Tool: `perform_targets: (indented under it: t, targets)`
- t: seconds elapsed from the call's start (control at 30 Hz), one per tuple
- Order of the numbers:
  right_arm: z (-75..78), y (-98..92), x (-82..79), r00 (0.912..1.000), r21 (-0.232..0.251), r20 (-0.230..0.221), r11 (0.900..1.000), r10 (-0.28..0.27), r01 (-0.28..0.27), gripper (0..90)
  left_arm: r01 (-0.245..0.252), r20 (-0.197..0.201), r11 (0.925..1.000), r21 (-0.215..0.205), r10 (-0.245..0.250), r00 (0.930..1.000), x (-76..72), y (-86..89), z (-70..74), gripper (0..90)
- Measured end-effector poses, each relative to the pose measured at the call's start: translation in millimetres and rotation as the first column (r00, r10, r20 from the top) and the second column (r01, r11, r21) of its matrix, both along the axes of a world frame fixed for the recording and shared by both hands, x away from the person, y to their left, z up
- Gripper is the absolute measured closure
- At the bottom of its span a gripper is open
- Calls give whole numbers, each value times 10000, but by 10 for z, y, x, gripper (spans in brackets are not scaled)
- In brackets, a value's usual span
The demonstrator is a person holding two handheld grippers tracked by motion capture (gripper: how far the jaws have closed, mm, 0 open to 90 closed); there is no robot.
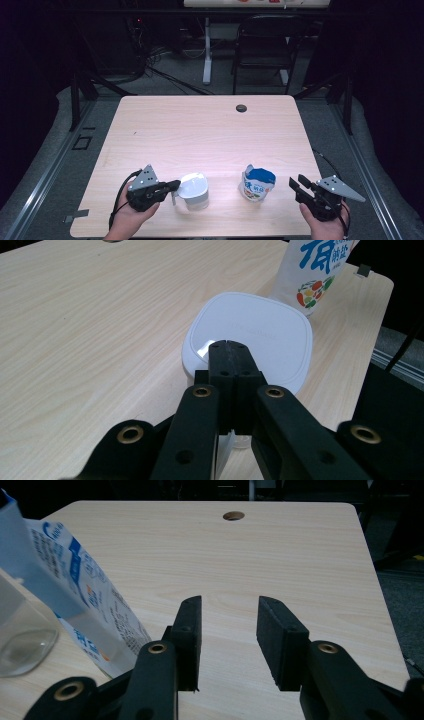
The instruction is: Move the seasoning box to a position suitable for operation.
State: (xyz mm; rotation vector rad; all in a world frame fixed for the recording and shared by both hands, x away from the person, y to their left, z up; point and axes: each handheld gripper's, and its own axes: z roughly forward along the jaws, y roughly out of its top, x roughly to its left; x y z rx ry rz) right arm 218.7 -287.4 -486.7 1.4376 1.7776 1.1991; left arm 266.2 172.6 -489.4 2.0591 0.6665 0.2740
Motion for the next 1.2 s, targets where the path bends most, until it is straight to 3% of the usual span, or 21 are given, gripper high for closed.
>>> perform_targets:
  t: [0.23, 0.63, 0.97, 1.2]
  targets:
    - [97, 91, -55, 9990, -229, 21, 9988, 441, -440, 703, 47, -117, 9999, 104, -46, 9999, 18, -13, 18, 900]
    - [159, 147, -147, 9905, -277, -397, 9907, 1319, -1330, 847, 42, -118, 9997, 245, -39, 9999, 15, -16, 29, 900]
    - [330, 280, -231, 9788, -268, -52, 9785, 2046, -2047, 852, 78, -151, 9998, 189, -75, 9999, 19, -15, 28, 900]
    - [479, 415, -297, 9640, -312, 318, 9643, 2638, -2629, 844, 65, -145, 9993, 378, -60, 9999, 9, -19, 43, 900]
